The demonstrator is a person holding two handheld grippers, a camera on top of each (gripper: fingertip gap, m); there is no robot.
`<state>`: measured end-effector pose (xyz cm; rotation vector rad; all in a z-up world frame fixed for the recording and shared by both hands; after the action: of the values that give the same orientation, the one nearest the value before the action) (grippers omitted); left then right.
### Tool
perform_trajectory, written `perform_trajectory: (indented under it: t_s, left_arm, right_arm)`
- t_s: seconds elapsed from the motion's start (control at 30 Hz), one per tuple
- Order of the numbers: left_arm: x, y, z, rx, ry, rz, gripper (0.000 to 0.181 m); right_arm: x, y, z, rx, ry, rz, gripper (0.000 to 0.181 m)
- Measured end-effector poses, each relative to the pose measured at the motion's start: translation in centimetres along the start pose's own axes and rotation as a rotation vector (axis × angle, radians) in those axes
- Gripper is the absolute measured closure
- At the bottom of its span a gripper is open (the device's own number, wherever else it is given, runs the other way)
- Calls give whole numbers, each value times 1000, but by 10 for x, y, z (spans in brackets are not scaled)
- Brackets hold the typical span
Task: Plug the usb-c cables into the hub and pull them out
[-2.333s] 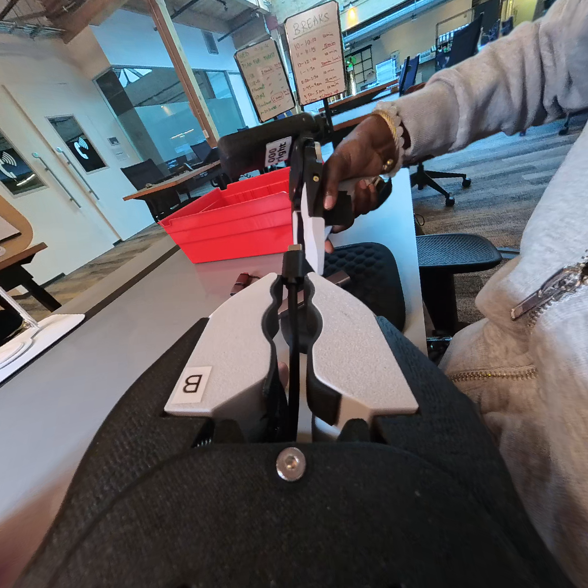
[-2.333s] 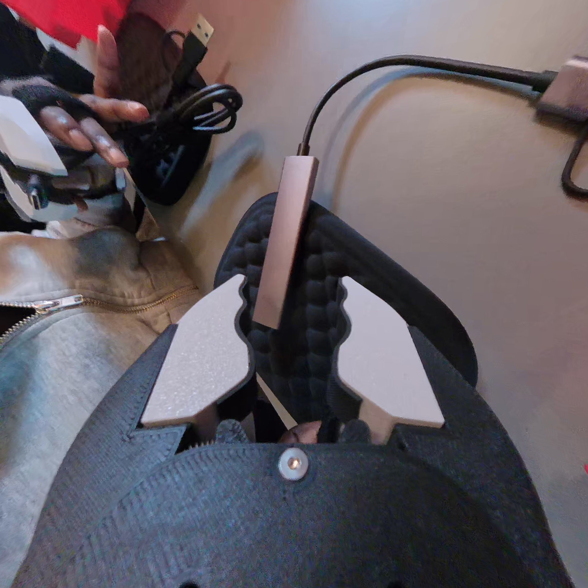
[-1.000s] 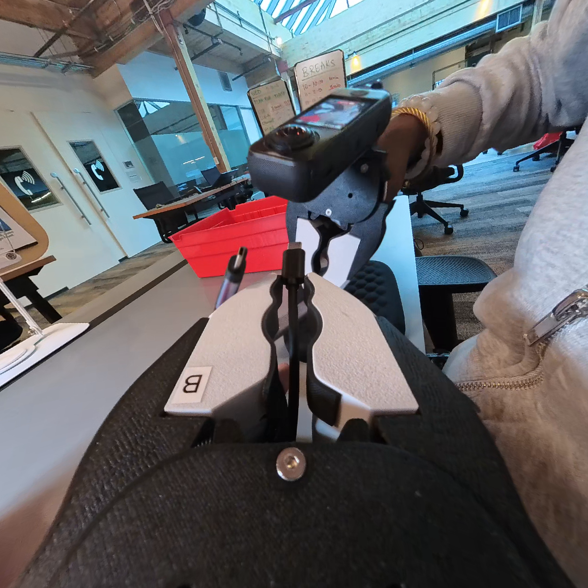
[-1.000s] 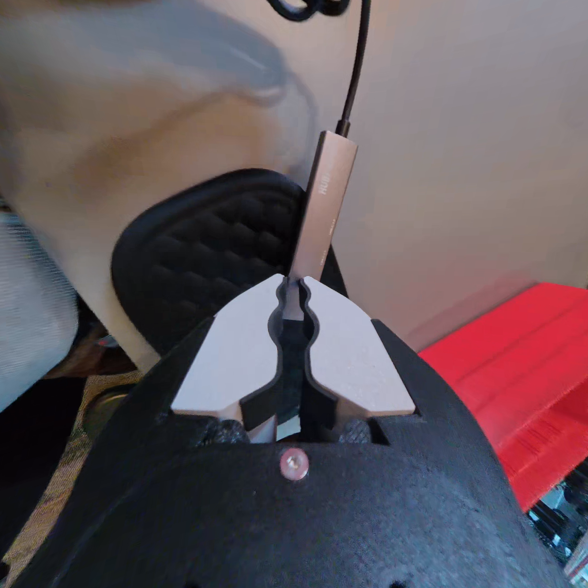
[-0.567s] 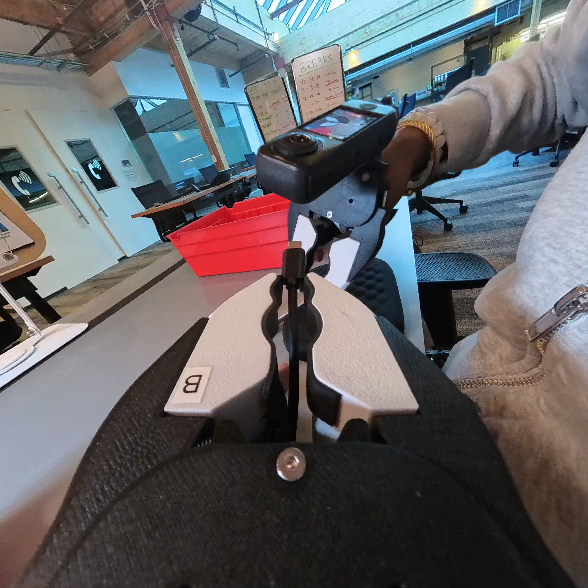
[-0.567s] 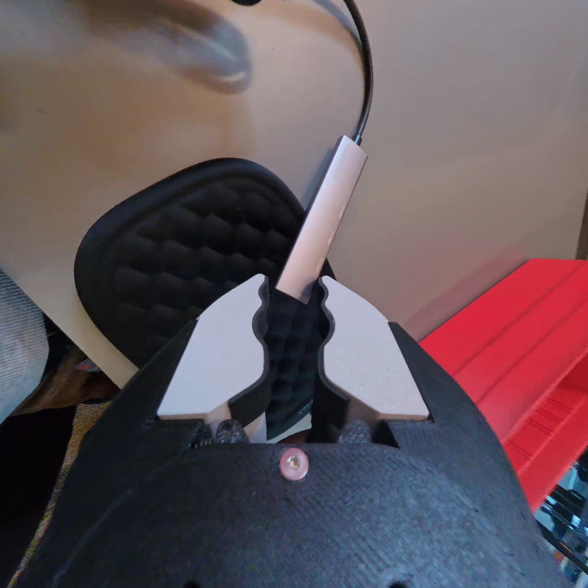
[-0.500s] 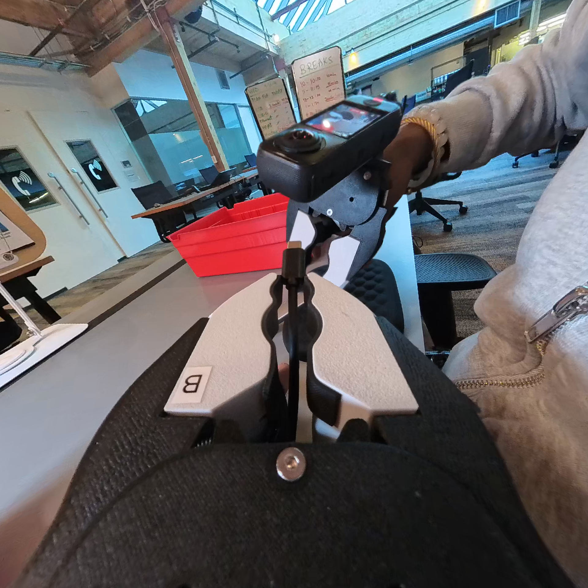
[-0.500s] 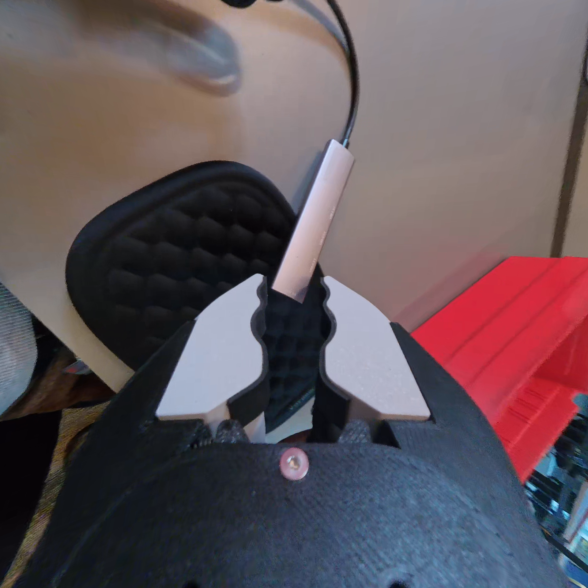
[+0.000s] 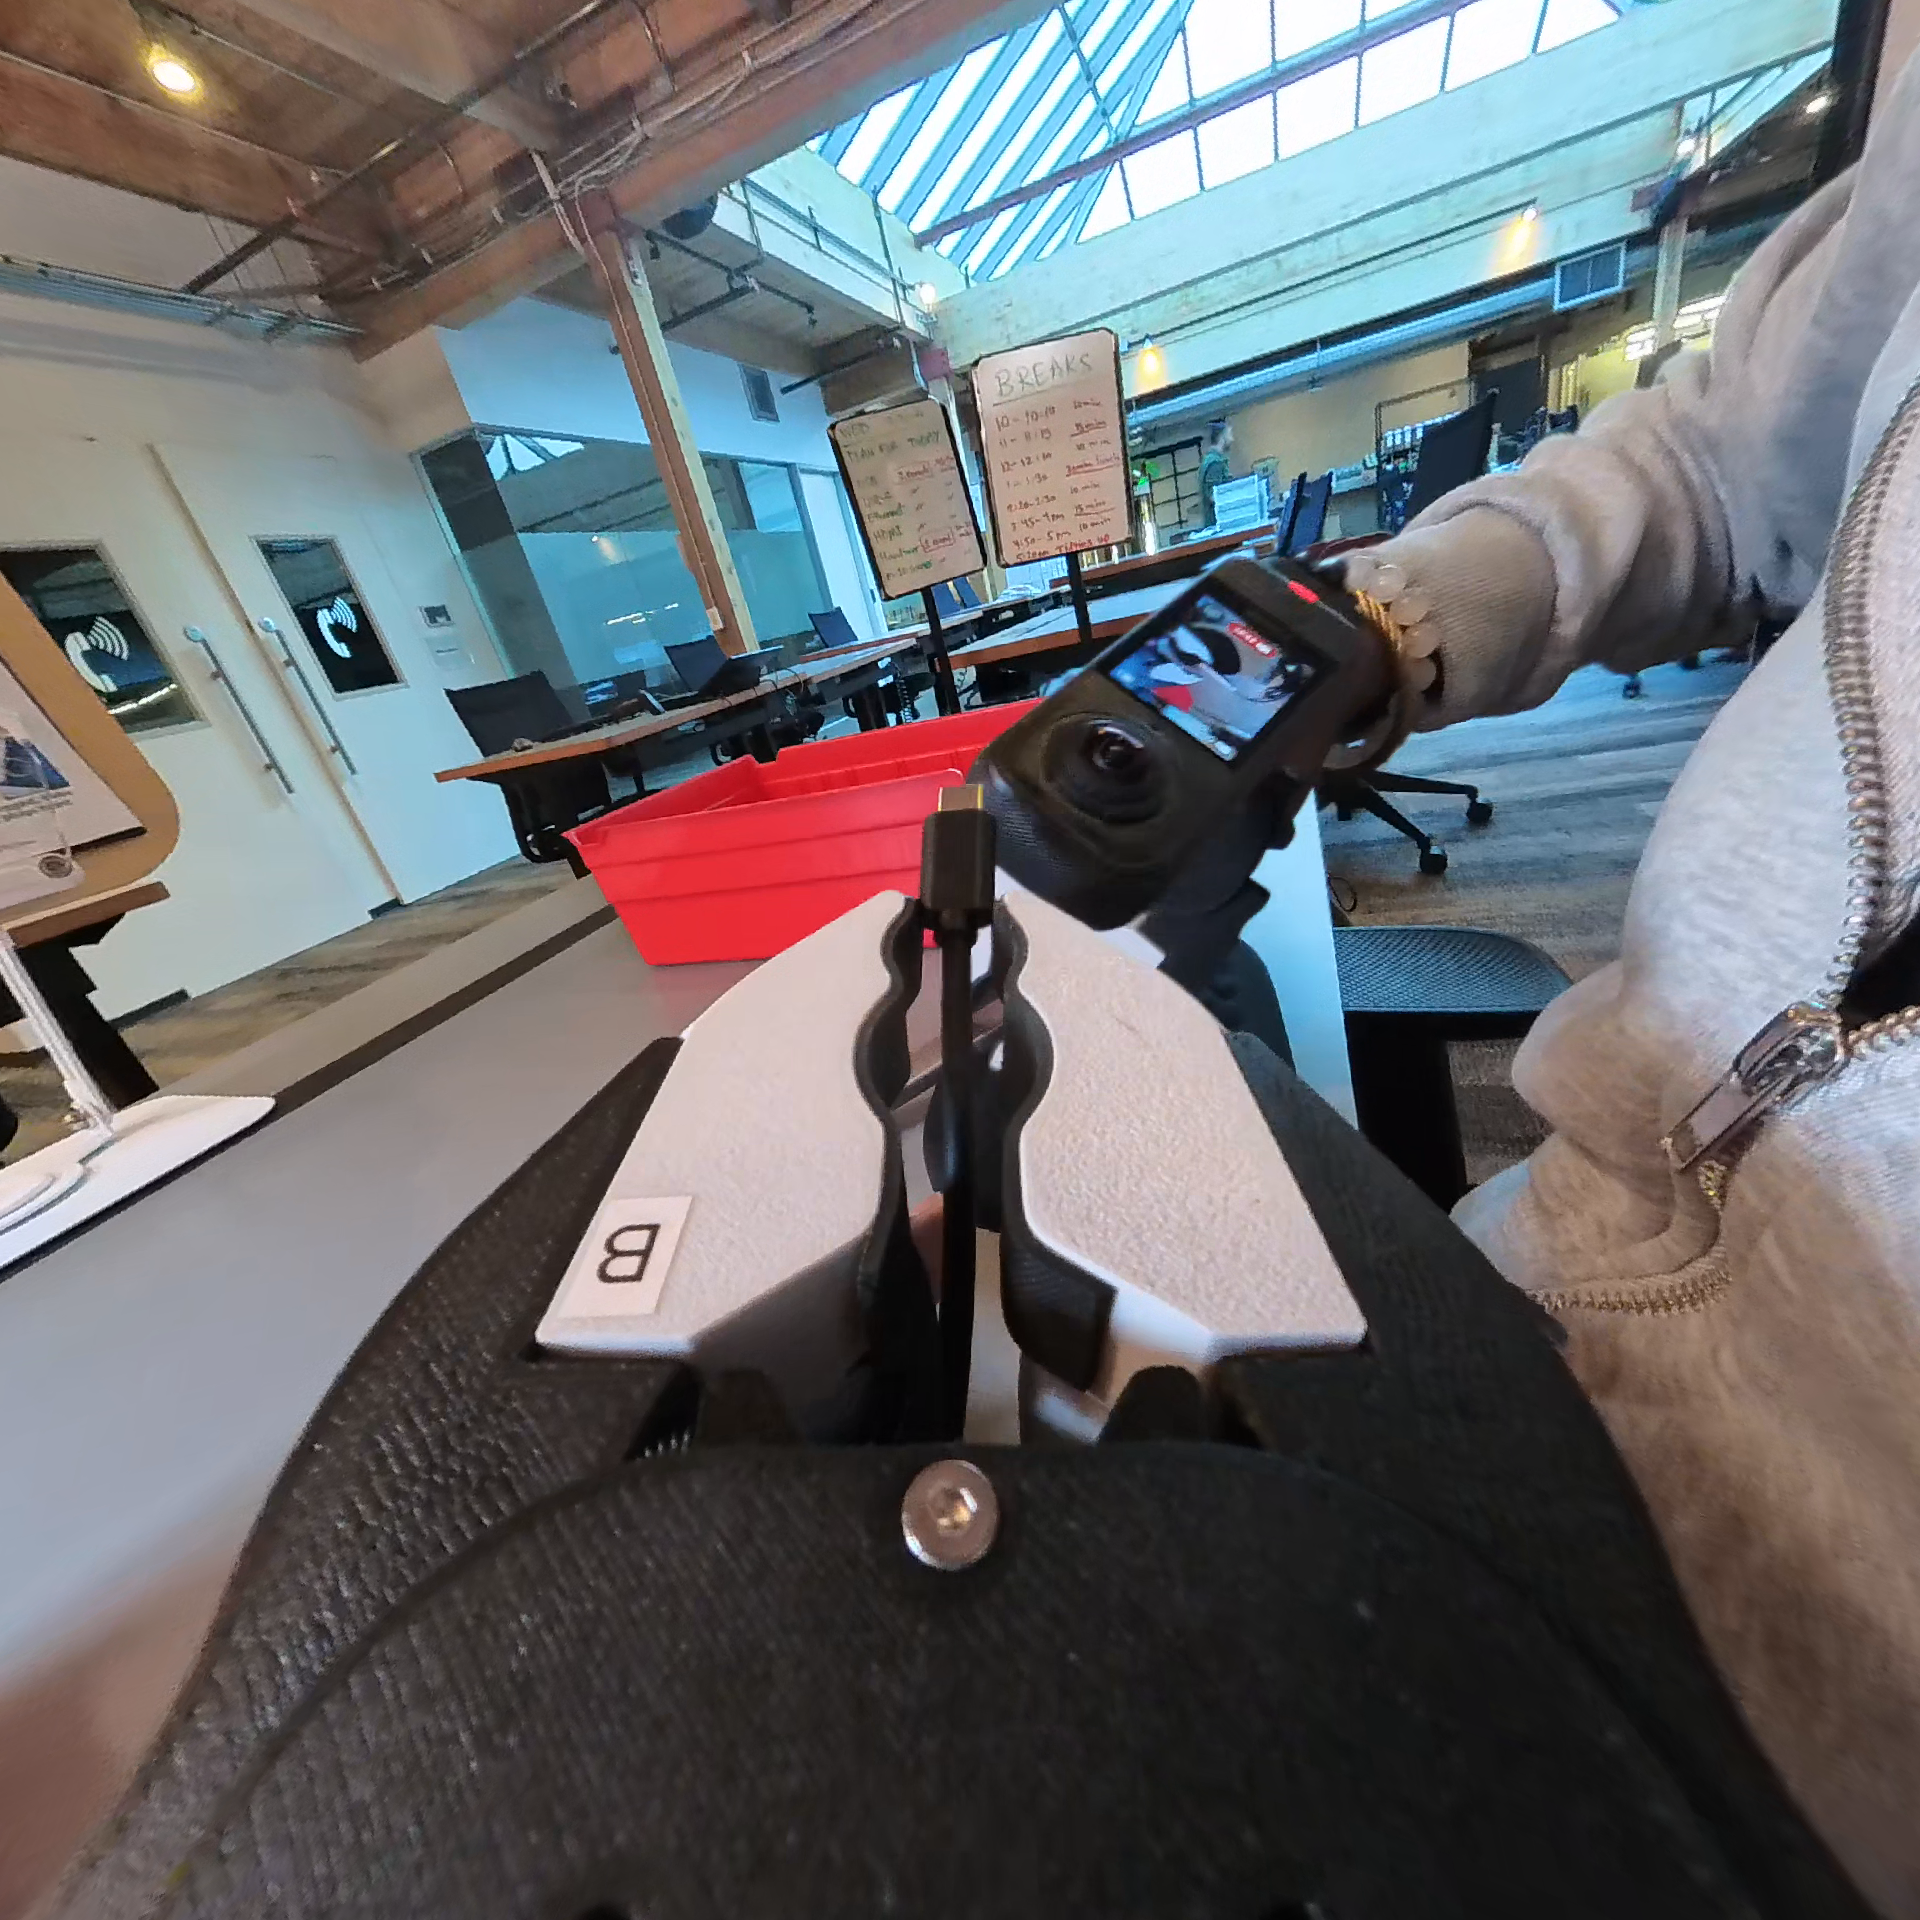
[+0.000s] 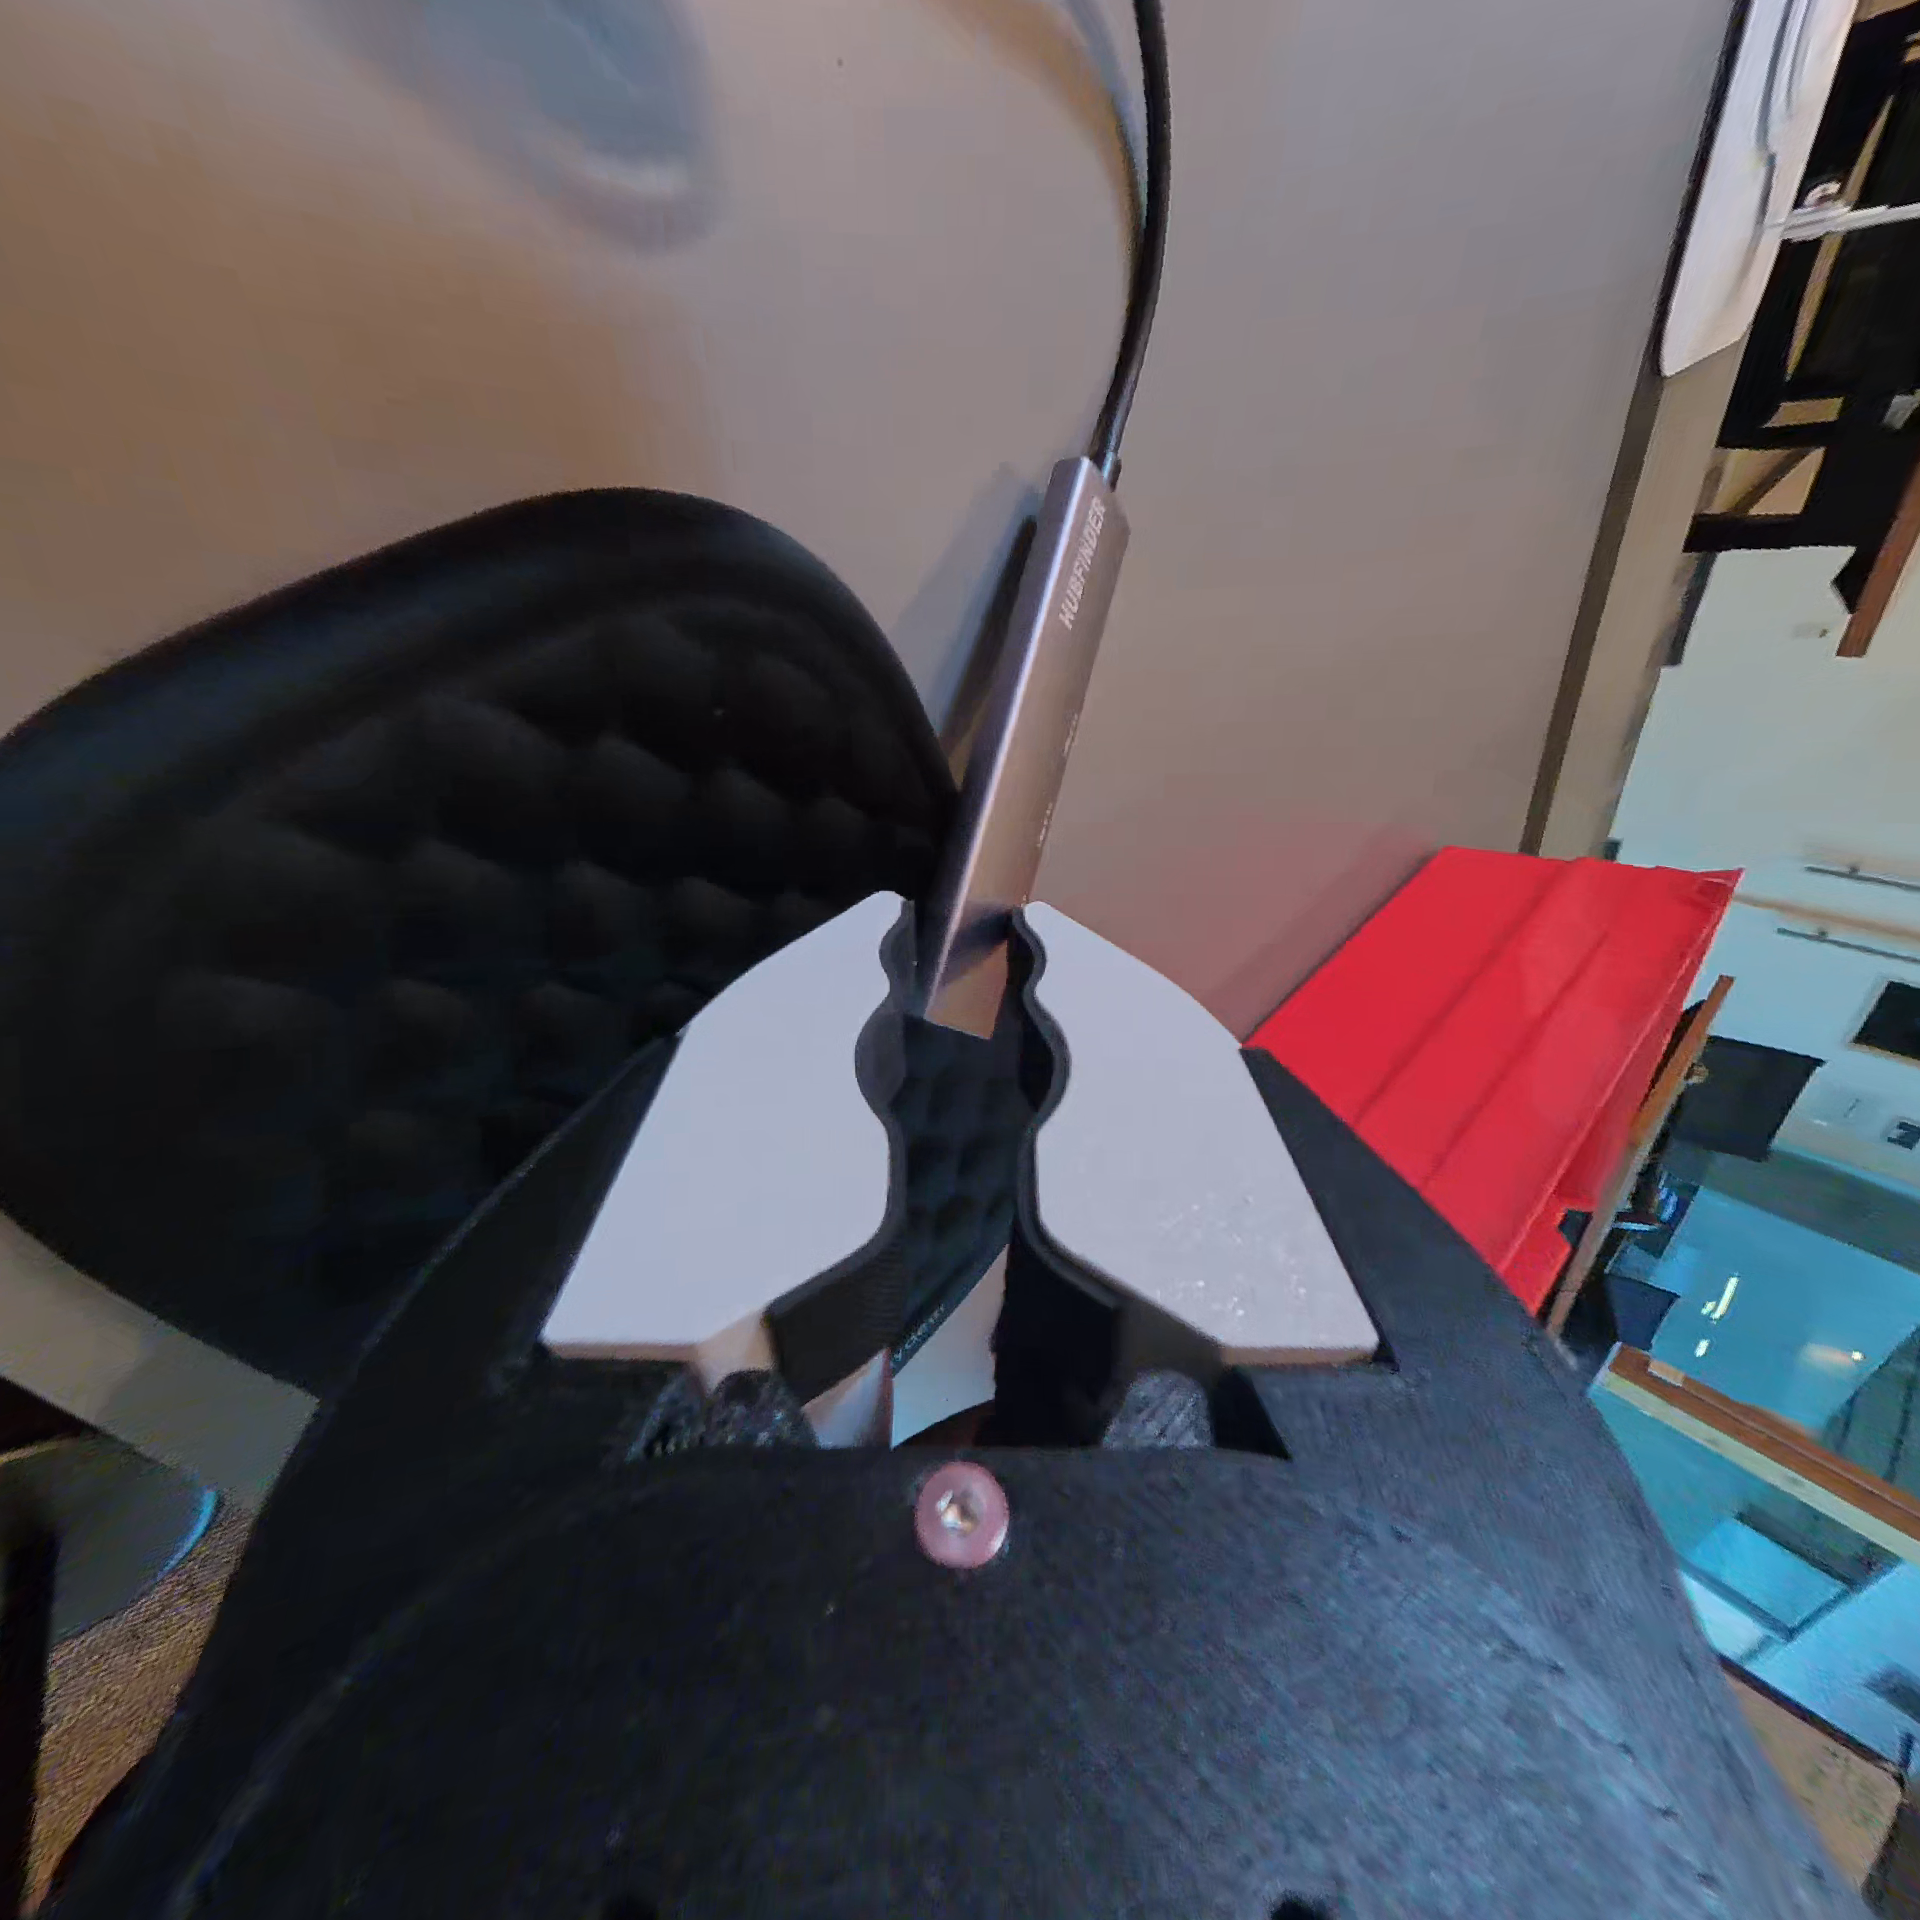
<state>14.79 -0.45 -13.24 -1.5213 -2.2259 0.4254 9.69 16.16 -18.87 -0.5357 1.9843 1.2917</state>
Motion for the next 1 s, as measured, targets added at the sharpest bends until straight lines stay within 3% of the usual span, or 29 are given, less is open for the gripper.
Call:
perform_trajectory:
  t_s: [0.13, 0.3, 0.43, 0.6, 0.77, 0.9, 1.0]
  left_arm:
    - [-1, 1, -1, 9, 3, -1, 169]
    - [0, 3, -2, 26, 1, 11, 169]
    - [0, 1, -1, 11, 3, 14, 169]
    - [1, 2, -1, 17, -3, 19, 169]
    - [2, 5, 0, 37, -13, 32, 169]
    - [2, 5, 0, 33, -13, 39, 169]
    - [2, 4, 1, 28, -20, 24, 169]
  right_arm:
    - [0, 14, 1, 157, 39, -171, 169]
    - [-22, 41, 25, 669, 88, -721, 171]
    - [-13, 30, 49, 632, -3, -702, 172]
    - [-13, 26, 40, 442, -117, -622, 172]
    - [1, 21, 32, 336, -272, -653, 171]
    - [2, 25, 37, 455, -213, -745, 172]
    - [-5, 35, 31, 825, -16, -1044, 173]
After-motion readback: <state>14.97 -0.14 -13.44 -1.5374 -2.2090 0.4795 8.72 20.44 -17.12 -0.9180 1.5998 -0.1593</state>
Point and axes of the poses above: each gripper's, where its closed fingertips meet, x out along the fingers, z out of its underside, y = z × x across the jaws, the point moved 6 cm from there along -x, back along the fingers, and after that the axes turned 15 degrees about x, right-handed, at the moved point
